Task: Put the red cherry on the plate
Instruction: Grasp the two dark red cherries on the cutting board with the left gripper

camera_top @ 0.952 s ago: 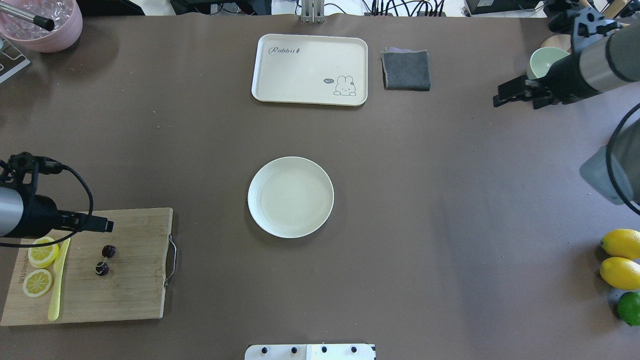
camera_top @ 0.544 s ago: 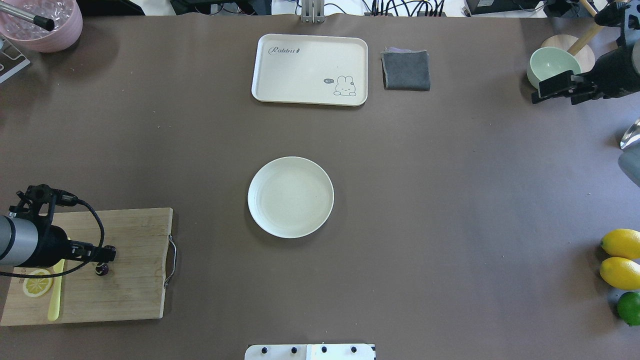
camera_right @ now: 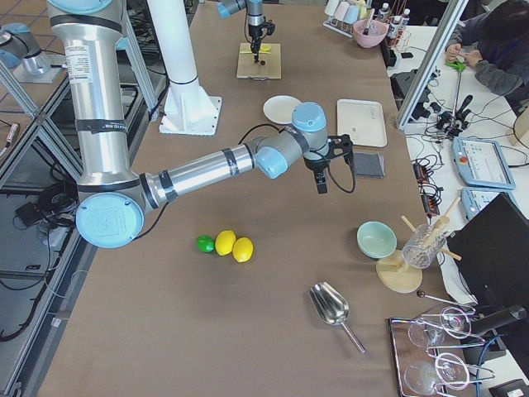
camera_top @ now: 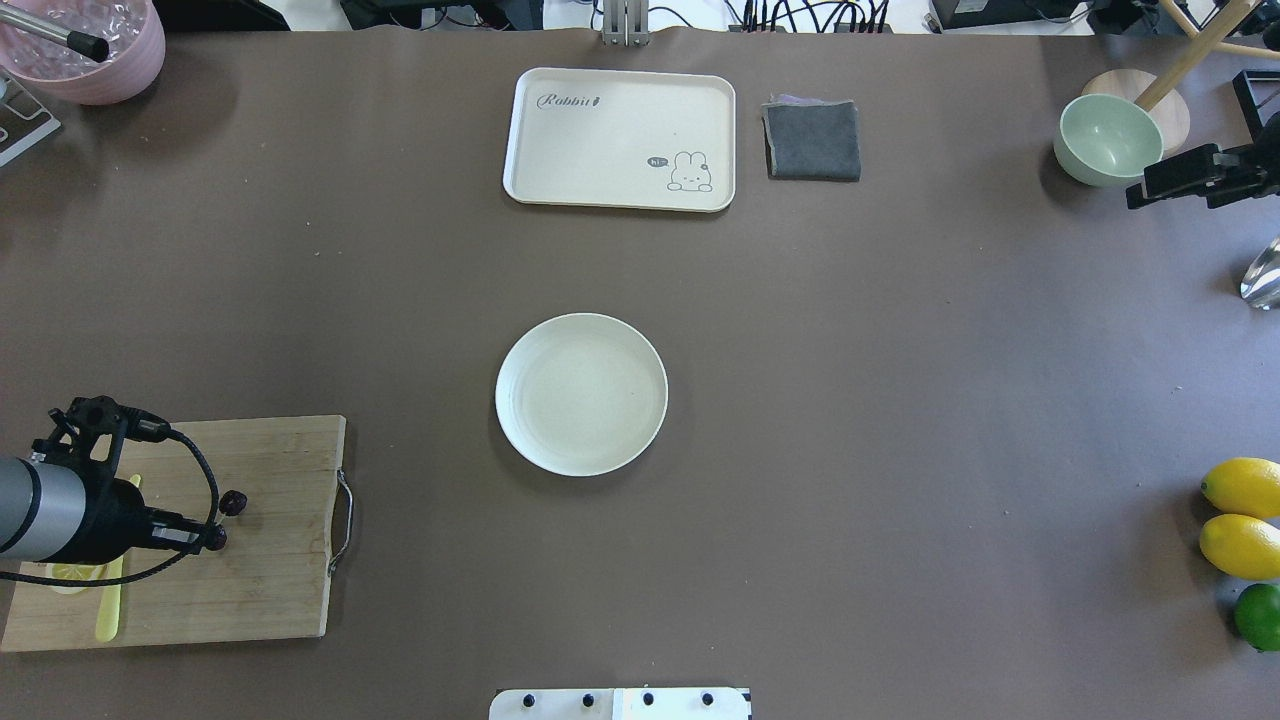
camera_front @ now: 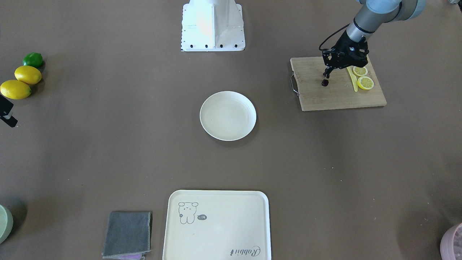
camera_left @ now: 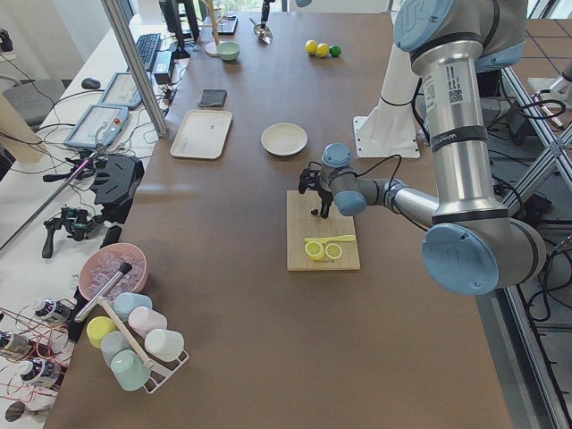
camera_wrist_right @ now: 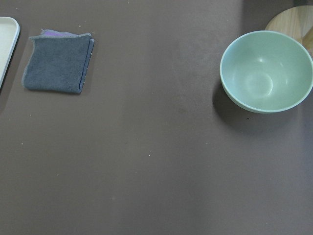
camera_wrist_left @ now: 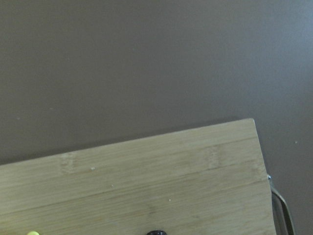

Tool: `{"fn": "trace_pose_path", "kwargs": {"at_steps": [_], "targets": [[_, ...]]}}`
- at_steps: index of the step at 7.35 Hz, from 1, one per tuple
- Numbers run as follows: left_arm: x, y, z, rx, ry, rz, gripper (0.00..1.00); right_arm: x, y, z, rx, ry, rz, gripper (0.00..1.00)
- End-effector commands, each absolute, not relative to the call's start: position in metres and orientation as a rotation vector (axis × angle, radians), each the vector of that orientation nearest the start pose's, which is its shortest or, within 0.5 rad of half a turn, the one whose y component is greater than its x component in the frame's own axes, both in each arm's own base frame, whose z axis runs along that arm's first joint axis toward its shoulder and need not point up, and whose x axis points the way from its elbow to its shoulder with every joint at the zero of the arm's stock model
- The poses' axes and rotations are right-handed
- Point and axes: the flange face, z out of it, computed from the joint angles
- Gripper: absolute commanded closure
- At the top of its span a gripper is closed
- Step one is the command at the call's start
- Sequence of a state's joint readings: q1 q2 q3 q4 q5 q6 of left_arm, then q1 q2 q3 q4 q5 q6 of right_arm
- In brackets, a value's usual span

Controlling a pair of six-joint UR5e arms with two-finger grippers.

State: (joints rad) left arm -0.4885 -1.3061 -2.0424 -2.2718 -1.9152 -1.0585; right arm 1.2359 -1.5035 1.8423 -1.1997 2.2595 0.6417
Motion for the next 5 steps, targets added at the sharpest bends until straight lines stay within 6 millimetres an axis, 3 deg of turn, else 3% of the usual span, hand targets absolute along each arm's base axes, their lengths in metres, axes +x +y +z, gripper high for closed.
{"fn": "trace_pose_path", "kwargs": {"at_steps": [1, 4, 5], "targets": [[0.310, -0.288, 0.444, 0.185, 0.992, 0.163, 1.00, -0.083, -0.505, 0.479, 0.287, -0.868, 0.033, 0.00], [0.377, -0.328, 0.373, 0.183, 1.142, 0.042, 1.00, -0.027, -0.454, 0.553, 0.294, -0.798, -0.108, 0.00], [0.397, -0.344, 0.357, 0.176, 1.169, 0.004, 1.00, -0.011, -0.442, 0.569, 0.284, -0.783, -0.112, 0.00]]}}
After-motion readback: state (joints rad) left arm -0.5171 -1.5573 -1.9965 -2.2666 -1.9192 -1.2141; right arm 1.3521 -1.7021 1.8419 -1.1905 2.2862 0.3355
